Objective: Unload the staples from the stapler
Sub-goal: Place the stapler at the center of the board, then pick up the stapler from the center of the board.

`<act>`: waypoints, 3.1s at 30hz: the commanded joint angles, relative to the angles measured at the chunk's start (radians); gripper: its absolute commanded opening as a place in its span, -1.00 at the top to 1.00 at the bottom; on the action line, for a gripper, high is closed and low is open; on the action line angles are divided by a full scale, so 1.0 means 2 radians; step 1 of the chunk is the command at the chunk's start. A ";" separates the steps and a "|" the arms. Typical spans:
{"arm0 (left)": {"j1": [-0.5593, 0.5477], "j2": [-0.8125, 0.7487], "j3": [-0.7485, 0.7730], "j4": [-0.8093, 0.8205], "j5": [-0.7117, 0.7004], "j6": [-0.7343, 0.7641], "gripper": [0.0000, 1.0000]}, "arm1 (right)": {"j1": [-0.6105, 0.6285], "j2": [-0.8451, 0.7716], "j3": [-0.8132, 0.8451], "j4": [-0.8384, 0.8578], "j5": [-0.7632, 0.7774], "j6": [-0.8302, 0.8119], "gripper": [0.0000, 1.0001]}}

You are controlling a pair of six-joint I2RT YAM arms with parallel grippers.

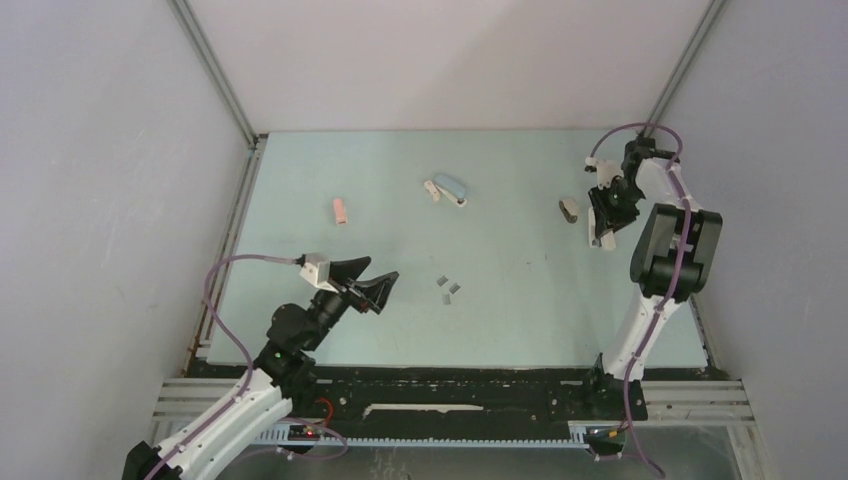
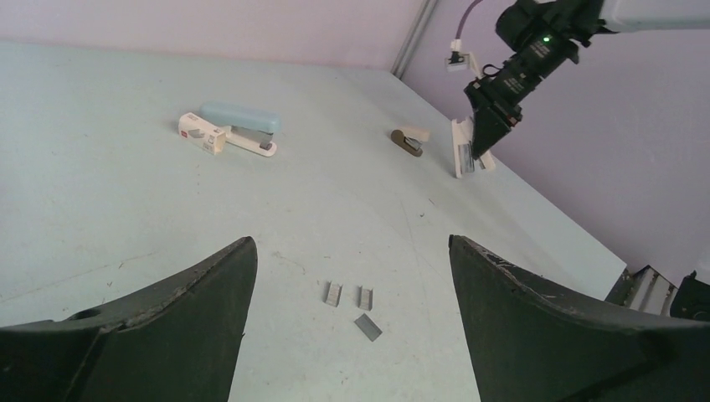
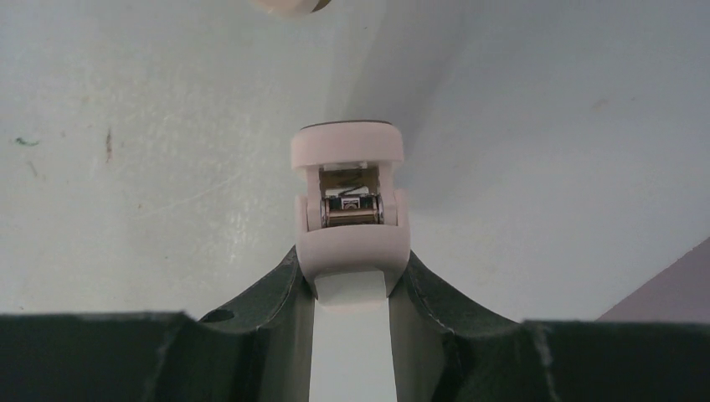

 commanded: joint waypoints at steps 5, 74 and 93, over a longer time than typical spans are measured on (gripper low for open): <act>0.002 -0.029 -0.009 -0.013 -0.004 -0.007 -0.80 | 0.028 0.119 0.161 -0.090 0.062 0.038 0.49; 0.002 -0.092 -0.064 -0.065 -0.063 -0.042 -1.00 | 0.308 0.259 0.449 0.079 -0.038 0.184 -0.57; 0.003 -0.086 -0.066 -0.060 -0.060 -0.037 -1.00 | 0.319 0.327 0.480 0.086 -0.024 0.171 -0.09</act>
